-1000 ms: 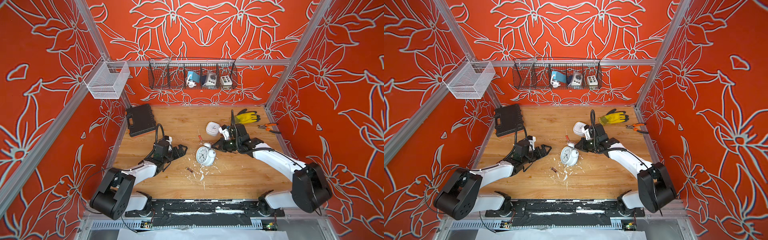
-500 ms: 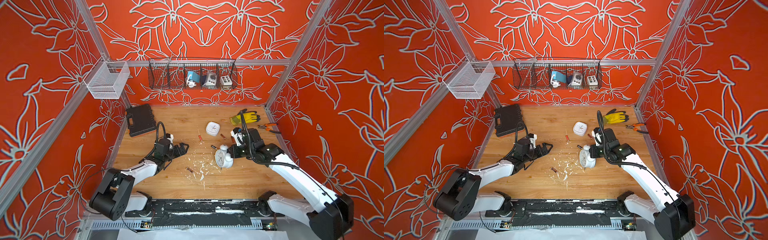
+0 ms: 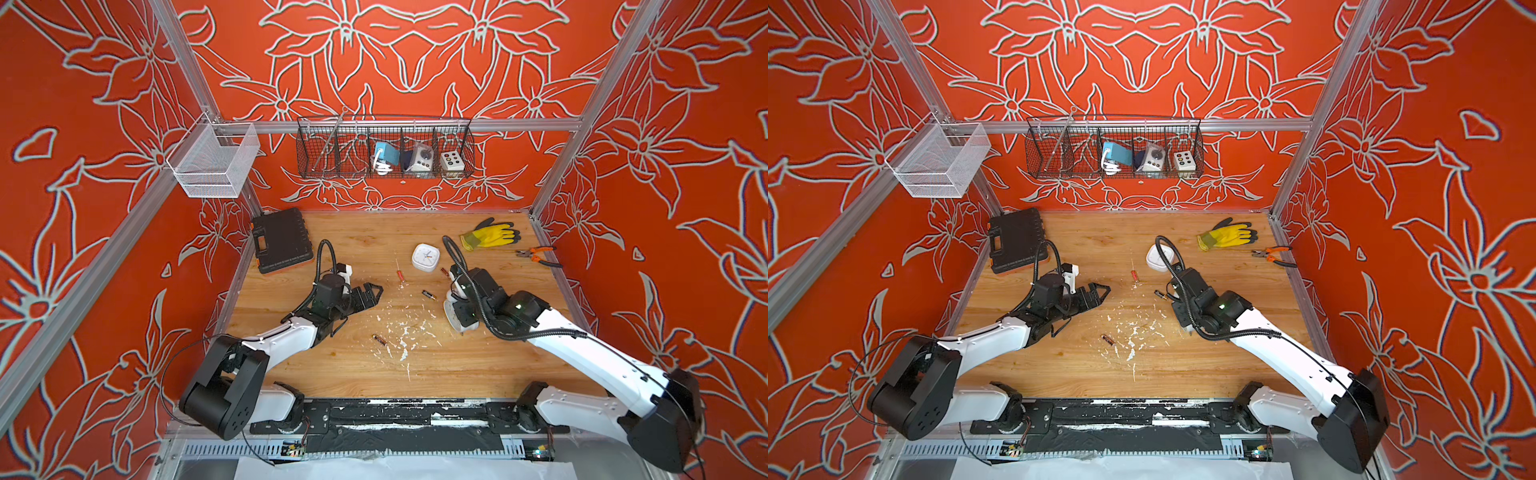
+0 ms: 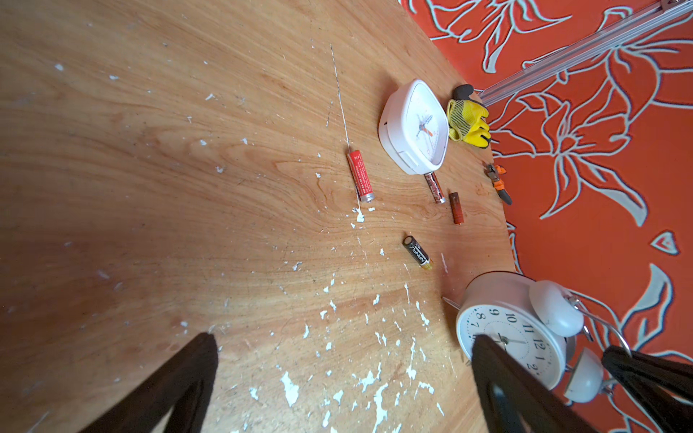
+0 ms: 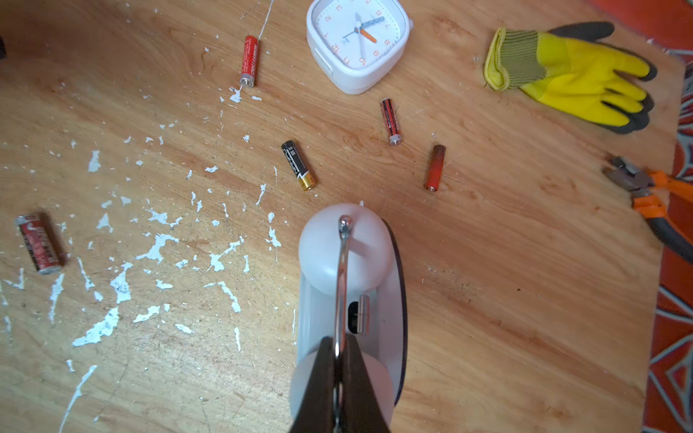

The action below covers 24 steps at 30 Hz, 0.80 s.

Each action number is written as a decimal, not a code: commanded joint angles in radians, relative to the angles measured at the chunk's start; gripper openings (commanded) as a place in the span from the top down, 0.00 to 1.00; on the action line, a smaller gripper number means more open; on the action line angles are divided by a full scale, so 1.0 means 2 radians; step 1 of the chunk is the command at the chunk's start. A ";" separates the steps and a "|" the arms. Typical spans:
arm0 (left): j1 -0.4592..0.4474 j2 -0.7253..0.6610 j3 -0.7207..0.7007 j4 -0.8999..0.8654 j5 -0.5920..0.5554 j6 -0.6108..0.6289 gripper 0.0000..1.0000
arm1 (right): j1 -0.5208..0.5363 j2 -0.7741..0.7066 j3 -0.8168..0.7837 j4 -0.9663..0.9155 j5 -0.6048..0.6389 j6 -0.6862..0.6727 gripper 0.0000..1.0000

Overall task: Insert the battery into the alarm
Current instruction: Adjust the alarm at the center of the board.

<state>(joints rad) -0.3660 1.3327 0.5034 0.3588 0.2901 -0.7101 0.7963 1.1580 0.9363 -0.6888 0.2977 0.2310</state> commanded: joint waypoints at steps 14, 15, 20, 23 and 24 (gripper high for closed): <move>0.013 -0.002 0.021 -0.031 -0.001 0.001 0.01 | 0.144 0.148 0.068 -0.002 0.055 0.050 1.00; 0.015 -0.004 0.020 -0.032 -0.002 0.003 0.01 | 0.146 0.153 0.067 0.004 0.045 0.054 1.00; 0.031 -0.012 0.017 -0.041 0.000 0.007 0.01 | 0.146 0.185 0.059 0.050 -0.008 0.062 1.00; 0.034 -0.017 0.016 -0.045 -0.002 0.009 0.01 | 0.146 0.207 0.063 0.067 -0.031 0.066 1.00; 0.034 -0.017 0.015 -0.046 -0.002 0.010 0.01 | 0.146 0.213 0.066 0.071 -0.036 0.068 1.00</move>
<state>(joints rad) -0.3023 1.3254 0.5255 0.2832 0.2893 -0.7067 1.0847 1.5513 1.0473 -0.5972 0.3035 0.3283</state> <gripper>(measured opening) 0.987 0.067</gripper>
